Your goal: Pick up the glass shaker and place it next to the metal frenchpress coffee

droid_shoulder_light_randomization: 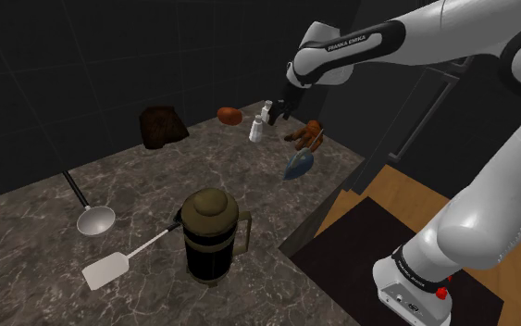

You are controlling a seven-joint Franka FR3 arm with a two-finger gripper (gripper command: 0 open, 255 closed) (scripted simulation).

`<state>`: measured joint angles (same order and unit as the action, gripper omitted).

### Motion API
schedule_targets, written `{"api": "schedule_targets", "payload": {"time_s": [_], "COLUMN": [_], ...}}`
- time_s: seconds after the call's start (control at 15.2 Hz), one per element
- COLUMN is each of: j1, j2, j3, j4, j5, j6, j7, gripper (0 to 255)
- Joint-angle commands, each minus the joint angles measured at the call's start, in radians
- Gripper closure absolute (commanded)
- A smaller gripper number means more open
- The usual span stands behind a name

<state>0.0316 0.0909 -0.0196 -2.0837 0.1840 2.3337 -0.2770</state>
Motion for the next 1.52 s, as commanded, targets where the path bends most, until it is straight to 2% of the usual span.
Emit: {"api": "schedule_targets", "payload": {"time_s": [0.0, 0.26, 0.73, 1.25, 1.32, 1.45], "j1": [-0.002, -0.008, -0.002, -0.003, -0.003, -0.003], "j2": [0.076, 0.188, 0.263, 0.263, 0.263, 0.263], "j3": [0.004, 0.015, 0.024, 0.024, 0.024, 0.024], "j4": [0.063, 0.175, 0.180, 0.180, 0.180, 0.180], "j5": [0.025, 0.058, 0.070, 0.070, 0.070, 0.070], "j6": [0.032, 0.061, 0.132, 0.132, 0.132, 0.132], "j7": [-0.027, -0.061, -0.068, -0.068, -0.068, -0.068], "gripper": [0, 0, 0, 0, 255, 255]}}
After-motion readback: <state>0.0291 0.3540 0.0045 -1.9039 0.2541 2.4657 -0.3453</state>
